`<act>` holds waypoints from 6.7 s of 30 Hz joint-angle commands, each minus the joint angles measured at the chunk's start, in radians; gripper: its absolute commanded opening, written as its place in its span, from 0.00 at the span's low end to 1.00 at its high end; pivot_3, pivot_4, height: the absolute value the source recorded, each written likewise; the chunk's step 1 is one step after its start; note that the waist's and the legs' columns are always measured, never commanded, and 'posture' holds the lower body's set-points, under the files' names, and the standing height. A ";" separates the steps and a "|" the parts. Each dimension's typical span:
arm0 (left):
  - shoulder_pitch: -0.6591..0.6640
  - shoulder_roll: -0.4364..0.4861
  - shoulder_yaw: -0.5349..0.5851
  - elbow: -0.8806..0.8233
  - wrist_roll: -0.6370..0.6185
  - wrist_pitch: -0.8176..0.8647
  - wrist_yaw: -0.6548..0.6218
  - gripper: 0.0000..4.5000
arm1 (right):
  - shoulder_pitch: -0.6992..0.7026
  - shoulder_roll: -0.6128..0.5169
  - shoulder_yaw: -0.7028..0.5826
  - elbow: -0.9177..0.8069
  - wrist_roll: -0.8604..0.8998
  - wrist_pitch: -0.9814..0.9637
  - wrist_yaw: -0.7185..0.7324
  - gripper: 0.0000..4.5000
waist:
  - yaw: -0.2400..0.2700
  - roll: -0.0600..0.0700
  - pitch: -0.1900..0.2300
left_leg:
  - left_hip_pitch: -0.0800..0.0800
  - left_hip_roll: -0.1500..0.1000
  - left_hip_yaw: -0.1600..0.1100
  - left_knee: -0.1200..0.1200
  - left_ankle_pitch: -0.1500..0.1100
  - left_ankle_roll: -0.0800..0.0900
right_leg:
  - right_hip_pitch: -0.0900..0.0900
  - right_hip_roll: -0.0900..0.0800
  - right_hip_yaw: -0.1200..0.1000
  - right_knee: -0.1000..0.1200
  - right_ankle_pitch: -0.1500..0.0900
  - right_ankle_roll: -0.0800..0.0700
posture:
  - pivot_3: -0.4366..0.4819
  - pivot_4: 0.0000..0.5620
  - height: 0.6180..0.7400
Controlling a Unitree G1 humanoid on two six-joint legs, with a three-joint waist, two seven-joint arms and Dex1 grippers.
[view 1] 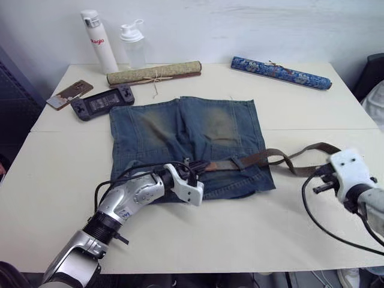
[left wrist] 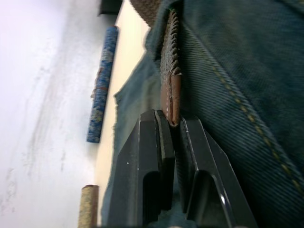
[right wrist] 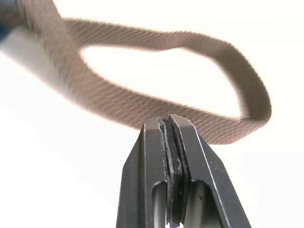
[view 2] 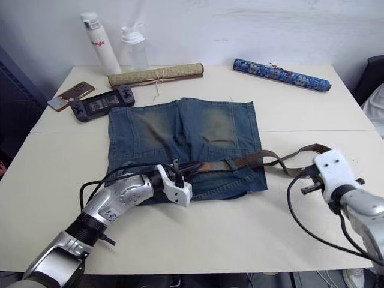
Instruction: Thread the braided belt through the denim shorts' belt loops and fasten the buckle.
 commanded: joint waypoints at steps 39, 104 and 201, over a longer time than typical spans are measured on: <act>-0.231 -0.285 -0.181 0.199 0.072 0.014 -0.049 0.00 | -0.086 0.312 0.146 -0.091 0.097 0.209 0.069 0.21 | 0.008 0.000 0.001 | -0.002 -0.003 0.001 0.004 -0.002 0.005 | 0.001 -0.001 -0.001 -0.001 0.001 0.002 | 0.48 0.27 0.82; -0.077 -0.121 0.005 -0.130 0.015 0.169 -0.119 0.00 | -0.254 0.469 -0.473 -0.066 1.089 0.604 -0.193 0.71 | 0.008 0.002 0.001 | -0.003 -0.001 0.000 0.003 -0.004 0.008 | 0.000 -0.001 0.001 0.002 0.001 0.002 | 0.48 0.27 0.82; 0.331 -0.037 0.300 -0.548 -1.161 0.910 -0.558 0.46 | -0.051 0.453 -0.002 0.010 0.812 -0.271 -0.154 0.00 | -0.018 0.003 0.002 | -0.002 -0.001 0.001 0.000 -0.003 0.007 | -0.001 -0.001 0.003 -0.002 0.001 0.001 | 0.48 0.27 0.82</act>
